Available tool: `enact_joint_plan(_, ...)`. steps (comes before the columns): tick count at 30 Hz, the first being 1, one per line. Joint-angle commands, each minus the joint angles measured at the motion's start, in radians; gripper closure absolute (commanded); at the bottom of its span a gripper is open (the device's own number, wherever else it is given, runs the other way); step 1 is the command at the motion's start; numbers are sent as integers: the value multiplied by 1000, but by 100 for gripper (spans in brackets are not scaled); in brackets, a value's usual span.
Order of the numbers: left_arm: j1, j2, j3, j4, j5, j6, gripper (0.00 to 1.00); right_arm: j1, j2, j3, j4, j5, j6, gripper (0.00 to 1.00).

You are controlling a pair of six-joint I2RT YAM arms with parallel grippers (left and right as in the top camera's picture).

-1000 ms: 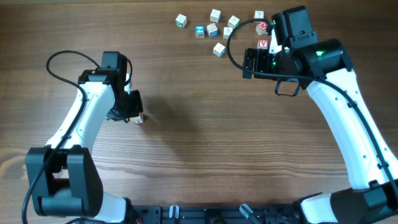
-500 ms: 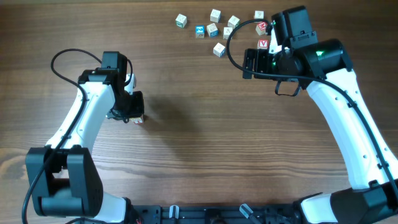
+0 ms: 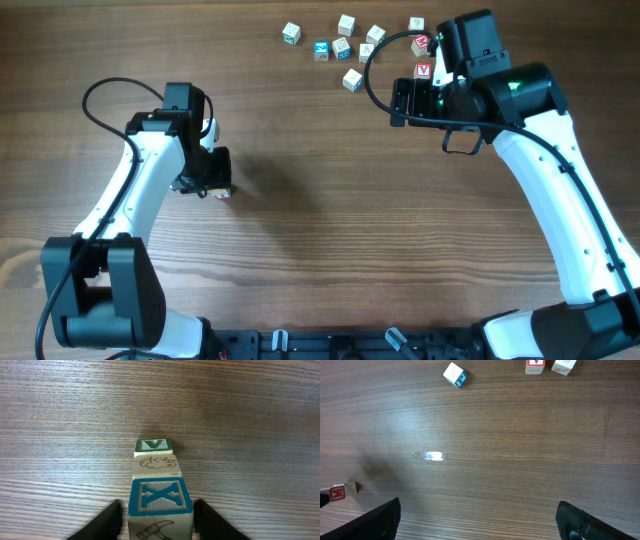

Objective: Form a tower

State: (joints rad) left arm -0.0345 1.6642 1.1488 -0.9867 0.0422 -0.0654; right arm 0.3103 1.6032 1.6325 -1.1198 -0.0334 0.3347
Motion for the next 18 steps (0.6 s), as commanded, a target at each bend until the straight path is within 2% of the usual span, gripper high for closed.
enact_joint_plan(1, -1, -19, -10, 0, -6, 5, 24, -2, -2, -6, 0, -11, -18, 0)
enact_joint_plan(2, -1, -19, -10, 3, 3, 5, 2, -2, -2, -6, 0, -11, -18, 0)
enact_joint_plan(3, -1, -19, -10, 7, 13, 5, 0, -2, -2, -6, 0, -11, -18, 0)
enact_joint_plan(18, -1, 25, -19, 60, 13, 5, 0, -2, -2, -6, 0, -12, -19, 0)
